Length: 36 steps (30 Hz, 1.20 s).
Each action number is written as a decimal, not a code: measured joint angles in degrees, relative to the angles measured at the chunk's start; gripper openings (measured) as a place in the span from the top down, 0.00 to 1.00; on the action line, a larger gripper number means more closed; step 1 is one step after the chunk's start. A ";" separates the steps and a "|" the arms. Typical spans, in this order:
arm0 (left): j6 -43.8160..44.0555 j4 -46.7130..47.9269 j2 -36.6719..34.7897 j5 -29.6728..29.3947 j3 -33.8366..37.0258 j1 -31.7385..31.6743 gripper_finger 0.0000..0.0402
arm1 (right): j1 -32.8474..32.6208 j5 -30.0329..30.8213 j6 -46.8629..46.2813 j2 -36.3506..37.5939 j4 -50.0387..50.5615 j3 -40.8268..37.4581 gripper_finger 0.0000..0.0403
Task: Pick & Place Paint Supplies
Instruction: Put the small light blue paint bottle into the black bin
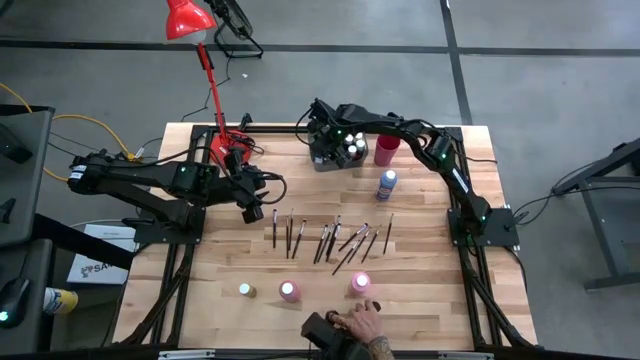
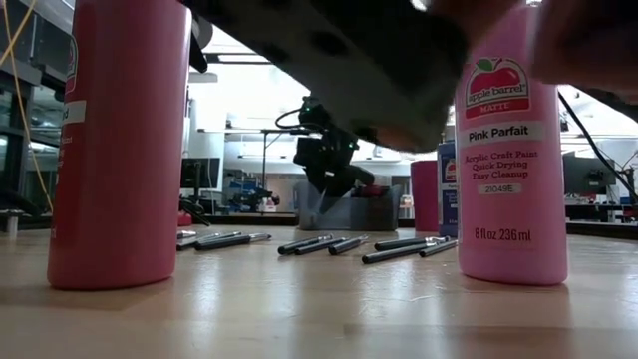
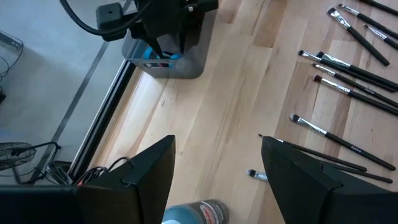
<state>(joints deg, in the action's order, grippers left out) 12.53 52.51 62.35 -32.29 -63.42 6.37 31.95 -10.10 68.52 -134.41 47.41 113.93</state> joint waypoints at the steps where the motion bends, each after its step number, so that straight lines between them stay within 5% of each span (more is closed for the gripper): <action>1: 0.00 0.00 0.00 0.00 0.00 0.00 0.42 | 0.10 -0.13 -0.59 0.00 0.66 0.00 0.58; 11: 0.00 0.00 0.00 -0.01 0.00 0.00 0.42 | -0.03 4.64 -9.30 -0.15 8.26 -0.04 0.58; 18: 0.00 0.00 0.00 -0.02 0.00 0.00 0.42 | -1.94 11.79 -2.85 0.89 3.65 -0.04 0.58; 26: 0.04 0.00 -0.01 0.26 -0.01 0.01 0.42 | -2.46 7.03 3.58 1.10 -3.83 -0.04 0.58; 36: 0.42 0.02 -0.02 0.37 -0.02 0.00 0.42 | -0.81 2.55 3.44 0.23 -0.88 -0.33 0.58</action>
<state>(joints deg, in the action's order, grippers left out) 12.95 52.53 62.33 -31.92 -63.44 6.37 31.14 -7.55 71.96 -134.18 46.53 113.60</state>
